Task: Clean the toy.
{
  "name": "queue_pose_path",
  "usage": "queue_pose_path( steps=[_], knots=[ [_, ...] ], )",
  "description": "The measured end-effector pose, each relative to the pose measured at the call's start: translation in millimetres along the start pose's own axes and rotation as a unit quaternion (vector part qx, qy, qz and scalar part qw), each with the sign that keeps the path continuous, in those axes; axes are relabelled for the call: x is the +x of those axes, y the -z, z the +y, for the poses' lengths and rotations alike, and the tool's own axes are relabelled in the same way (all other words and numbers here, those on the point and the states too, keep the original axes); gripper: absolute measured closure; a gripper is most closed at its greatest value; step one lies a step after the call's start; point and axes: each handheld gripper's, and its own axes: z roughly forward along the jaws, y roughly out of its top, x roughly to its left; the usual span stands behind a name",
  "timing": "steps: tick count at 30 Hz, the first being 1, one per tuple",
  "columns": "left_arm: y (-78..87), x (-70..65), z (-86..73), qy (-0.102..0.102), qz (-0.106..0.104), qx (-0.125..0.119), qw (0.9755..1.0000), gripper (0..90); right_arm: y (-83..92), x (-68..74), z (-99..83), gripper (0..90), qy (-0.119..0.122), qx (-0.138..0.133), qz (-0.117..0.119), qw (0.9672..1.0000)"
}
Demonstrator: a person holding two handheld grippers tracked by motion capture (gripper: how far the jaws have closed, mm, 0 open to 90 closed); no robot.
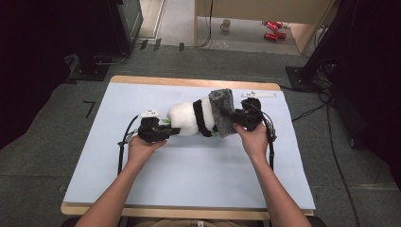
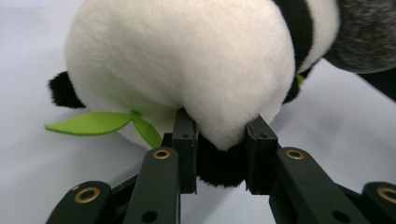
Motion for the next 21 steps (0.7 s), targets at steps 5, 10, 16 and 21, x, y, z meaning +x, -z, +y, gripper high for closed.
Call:
queue_pose_path(
  steps=[5,10,16,21],
  knots=[
    [16.2,-20.3,-1.8,0.026,-0.024,0.016,0.9992,71.2,16.4,5.2,-3.2,79.2,0.000,-0.006,0.007,1.0000],
    [19.8,-23.5,-12.4,0.039,-0.015,0.025,0.9988,70.3,17.1,7.9,-9.1,78.9,0.001,0.004,0.016,0.9999],
    [8.8,-11.2,-14.4,0.049,0.001,0.024,0.9985,69.0,6.7,5.4,-11.0,78.5,-0.002,0.006,0.016,0.9999],
    [7.2,-9.6,-13.2,0.057,0.007,0.017,0.9982,69.0,10.7,6.2,-9.2,78.8,-0.005,0.004,0.024,0.9997]
  ],
)
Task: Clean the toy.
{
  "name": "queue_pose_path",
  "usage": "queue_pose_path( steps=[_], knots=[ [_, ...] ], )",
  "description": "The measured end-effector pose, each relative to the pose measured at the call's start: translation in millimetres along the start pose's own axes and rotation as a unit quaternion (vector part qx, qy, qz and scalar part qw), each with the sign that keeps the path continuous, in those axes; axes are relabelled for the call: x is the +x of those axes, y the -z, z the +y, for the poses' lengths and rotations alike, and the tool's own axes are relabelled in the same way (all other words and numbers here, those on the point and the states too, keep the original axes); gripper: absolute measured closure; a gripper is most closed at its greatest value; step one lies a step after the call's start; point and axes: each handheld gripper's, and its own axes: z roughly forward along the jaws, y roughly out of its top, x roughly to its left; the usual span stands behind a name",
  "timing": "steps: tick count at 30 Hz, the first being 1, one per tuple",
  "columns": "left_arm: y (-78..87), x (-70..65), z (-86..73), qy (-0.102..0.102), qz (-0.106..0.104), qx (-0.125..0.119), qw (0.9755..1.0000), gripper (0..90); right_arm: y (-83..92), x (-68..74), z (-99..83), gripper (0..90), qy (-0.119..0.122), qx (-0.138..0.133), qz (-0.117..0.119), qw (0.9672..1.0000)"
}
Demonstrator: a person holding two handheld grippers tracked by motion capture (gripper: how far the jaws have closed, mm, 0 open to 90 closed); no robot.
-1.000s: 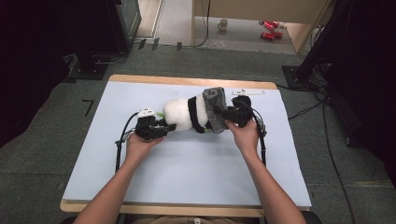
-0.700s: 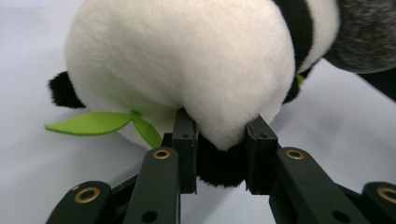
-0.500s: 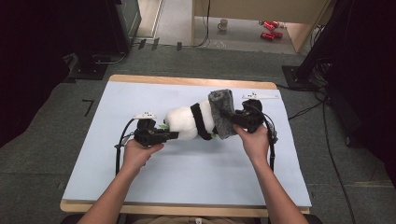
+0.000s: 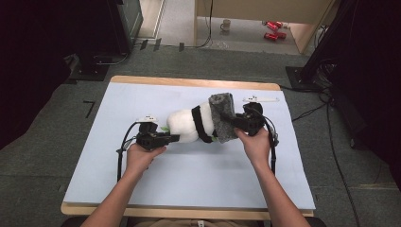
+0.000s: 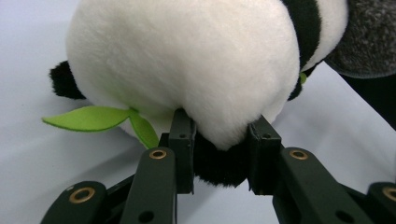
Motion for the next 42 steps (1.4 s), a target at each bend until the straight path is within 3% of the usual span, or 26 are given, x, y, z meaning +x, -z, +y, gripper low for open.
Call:
queue_pose_path(
  steps=[4,6,9,12,17,19,22,24,28,31,34,37,42],
  knots=[
    [2.0,3.1,1.5,0.019,-0.002,-0.007,0.9998,69.0,4.5,17.5,5.0,78.9,0.014,-0.009,0.021,0.9996],
    [2.6,2.6,1.7,0.019,-0.001,-0.007,0.9998,68.9,2.6,31.7,6.2,78.9,0.029,-0.009,0.032,0.9990],
    [2.0,0.0,1.9,0.016,-0.002,-0.007,0.9999,68.7,-8.4,50.1,3.9,78.9,0.050,0.004,0.050,0.9975],
    [0.7,-4.3,3.0,0.008,-0.001,-0.006,0.9999,68.4,-24.1,60.9,-2.2,78.9,0.051,0.023,0.070,0.9960],
    [-1.2,-11.0,3.7,0.007,0.000,-0.011,0.9999,68.3,-48.7,76.6,-15.0,78.8,0.063,0.055,0.086,0.9928],
    [-1.7,-14.8,3.2,-0.001,0.004,-0.009,0.9999,68.2,-58.4,79.7,-20.9,78.9,0.076,0.069,0.079,0.9915],
    [-4.1,-16.7,1.1,-0.015,0.016,0.008,0.9997,68.3,-69.9,74.5,-28.9,79.6,0.102,0.082,0.057,0.9898],
    [-4.8,-14.2,-0.2,-0.015,0.014,0.007,0.9998,68.4,-71.6,69.5,-29.8,79.8,0.094,0.089,0.057,0.9900],
    [-2.5,-9.3,0.8,-0.014,0.020,0.008,0.9997,68.6,-69.9,63.2,-26.5,79.7,0.109,0.083,0.036,0.9899],
    [1.6,-3.8,2.2,-0.006,0.010,0.003,0.9999,68.6,-62.2,51.9,-23.1,80.2,0.102,0.076,0.007,0.9918],
    [1.6,-2.6,4.2,-0.008,0.008,0.002,0.9999,68.8,-52.9,41.2,-18.7,80.2,0.090,0.068,0.006,0.9936],
    [3.7,2.1,5.2,-0.002,0.004,0.004,1.0000,68.7,-43.5,36.6,-15.6,80.3,0.092,0.056,-0.002,0.9941],
    [5.9,8.1,7.1,0.010,0.001,0.002,0.9999,68.7,-29.3,22.7,-12.2,80.1,0.075,0.038,-0.015,0.9964]
  ],
)
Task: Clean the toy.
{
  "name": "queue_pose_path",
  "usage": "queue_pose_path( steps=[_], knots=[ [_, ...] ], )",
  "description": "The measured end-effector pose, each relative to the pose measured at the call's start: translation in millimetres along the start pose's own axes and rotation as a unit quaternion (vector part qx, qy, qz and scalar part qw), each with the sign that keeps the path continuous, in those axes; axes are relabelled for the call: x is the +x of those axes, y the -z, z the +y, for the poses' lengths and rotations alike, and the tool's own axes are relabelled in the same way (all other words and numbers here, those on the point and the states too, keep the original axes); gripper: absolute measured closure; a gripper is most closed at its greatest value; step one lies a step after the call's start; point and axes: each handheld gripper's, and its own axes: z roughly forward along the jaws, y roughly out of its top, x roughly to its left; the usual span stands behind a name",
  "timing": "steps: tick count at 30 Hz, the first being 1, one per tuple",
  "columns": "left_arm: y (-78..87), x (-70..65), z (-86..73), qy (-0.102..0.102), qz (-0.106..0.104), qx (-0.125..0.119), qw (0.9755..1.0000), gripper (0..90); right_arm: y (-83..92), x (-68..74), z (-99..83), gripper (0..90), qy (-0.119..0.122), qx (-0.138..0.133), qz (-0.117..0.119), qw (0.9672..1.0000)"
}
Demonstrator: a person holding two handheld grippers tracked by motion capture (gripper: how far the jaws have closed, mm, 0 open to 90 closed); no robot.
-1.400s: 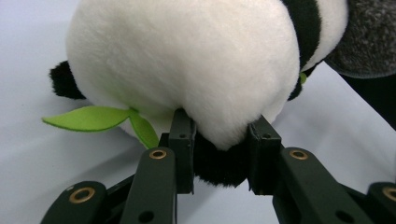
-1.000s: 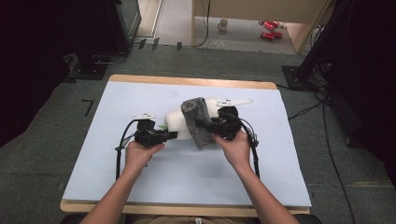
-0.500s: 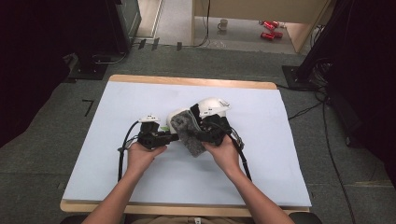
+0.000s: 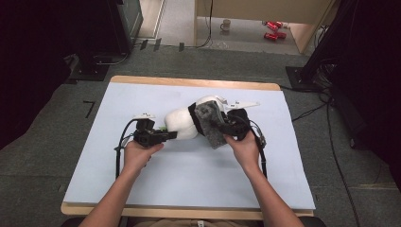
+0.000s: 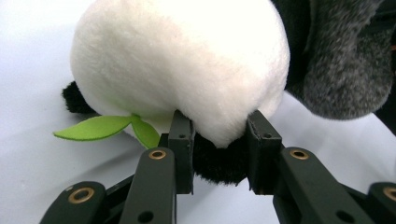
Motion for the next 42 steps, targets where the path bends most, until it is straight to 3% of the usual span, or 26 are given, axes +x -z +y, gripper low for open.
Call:
queue_pose_path(
  steps=[7,10,18,22,27,32,36,42],
  knots=[
    [-1.0,3.3,2.2,0.006,-0.004,0.000,1.0000,68.6,11.5,-23.9,-8.1,79.9,-0.023,-0.006,-0.033,0.9992],
    [-2.1,2.3,3.3,0.005,-0.004,0.001,1.0000,68.6,14.3,-32.4,-13.8,79.9,-0.026,0.000,-0.059,0.9979],
    [-6.1,2.3,5.1,0.006,-0.007,0.003,1.0000,68.5,12.2,-58.0,-29.9,79.7,-0.075,0.019,-0.067,0.9947],
    [-6.1,3.5,7.0,0.014,-0.006,0.001,0.9999,68.5,19.3,-60.8,-31.0,79.7,-0.081,0.019,-0.068,0.9942],
    [-5.4,5.5,8.0,0.024,-0.009,-0.001,0.9997,68.5,34.3,-51.6,-19.7,79.5,-0.073,-0.004,-0.032,0.9968],
    [-8.0,1.2,7.7,0.012,-0.003,0.005,0.9999,68.4,39.1,-29.6,-6.3,79.6,-0.055,-0.029,0.007,0.9980],
    [-7.5,-1.8,5.9,0.007,-0.002,0.005,1.0000,68.4,30.8,-7.6,1.5,79.5,-0.032,-0.030,0.033,0.9985],
    [-6.9,-10.1,1.2,0.003,-0.006,0.002,1.0000,68.2,2.3,26.8,8.4,79.5,0.015,0.000,0.070,0.9974]
  ],
)
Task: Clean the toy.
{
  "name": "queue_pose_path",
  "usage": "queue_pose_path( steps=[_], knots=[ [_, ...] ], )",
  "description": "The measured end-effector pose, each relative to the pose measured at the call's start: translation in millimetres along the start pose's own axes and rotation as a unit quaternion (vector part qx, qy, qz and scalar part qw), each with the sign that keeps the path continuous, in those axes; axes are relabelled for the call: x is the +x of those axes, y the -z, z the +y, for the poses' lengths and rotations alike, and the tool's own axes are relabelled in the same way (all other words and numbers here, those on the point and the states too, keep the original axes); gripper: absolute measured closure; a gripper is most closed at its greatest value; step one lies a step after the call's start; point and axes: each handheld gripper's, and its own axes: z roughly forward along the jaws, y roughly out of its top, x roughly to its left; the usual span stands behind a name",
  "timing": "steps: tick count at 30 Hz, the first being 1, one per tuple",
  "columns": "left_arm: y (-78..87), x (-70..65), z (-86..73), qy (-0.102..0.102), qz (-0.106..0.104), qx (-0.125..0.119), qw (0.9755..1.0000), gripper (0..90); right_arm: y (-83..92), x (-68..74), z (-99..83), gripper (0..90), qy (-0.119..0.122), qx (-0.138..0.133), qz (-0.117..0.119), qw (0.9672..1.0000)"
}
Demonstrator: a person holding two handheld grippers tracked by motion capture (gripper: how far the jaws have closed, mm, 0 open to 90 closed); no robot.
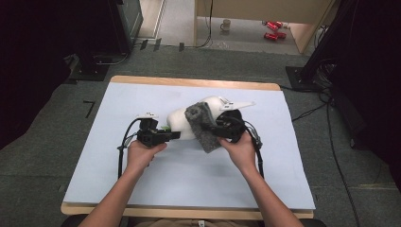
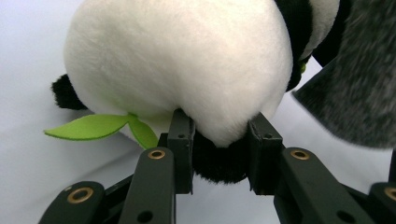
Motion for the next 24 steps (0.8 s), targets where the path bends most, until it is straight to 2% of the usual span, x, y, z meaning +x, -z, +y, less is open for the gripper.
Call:
queue_pose_path(
  steps=[5,6,7,11,15,20,22,24],
  knots=[
    [3.2,-7.0,-5.9,0.008,-0.017,0.004,0.9998,68.0,-27.5,17.6,0.0,79.2,0.024,0.026,0.017,0.9992],
    [3.0,-8.8,-7.0,0.007,-0.013,0.006,0.9999,67.9,-33.3,19.4,-1.0,79.0,0.031,0.034,0.017,0.9988],
    [2.4,-9.2,-8.4,0.007,-0.005,0.011,0.9999,67.9,-38.3,20.7,-2.6,78.9,0.039,0.040,0.015,0.9983],
    [3.3,-3.4,-11.9,0.020,-0.010,0.010,0.9997,68.0,-46.3,18.5,-5.3,78.6,0.051,0.047,0.008,0.9975],
    [3.9,-2.6,-11.5,0.017,-0.009,0.010,0.9998,68.0,-45.7,11.6,-4.4,78.5,0.039,0.046,0.012,0.9981],
    [6.1,2.2,-8.8,0.012,-0.006,0.011,0.9999,68.0,-38.7,-2.6,-7.6,79.2,0.027,0.045,-0.017,0.9985],
    [5.5,2.1,-7.6,0.004,-0.004,0.011,0.9999,68.0,-34.3,-9.7,-9.0,79.5,0.014,0.042,-0.014,0.9989],
    [6.2,3.3,-6.2,-0.001,-0.001,0.015,0.9999,68.1,-31.8,-10.7,-9.4,79.5,0.015,0.041,-0.018,0.9989]
  ],
)
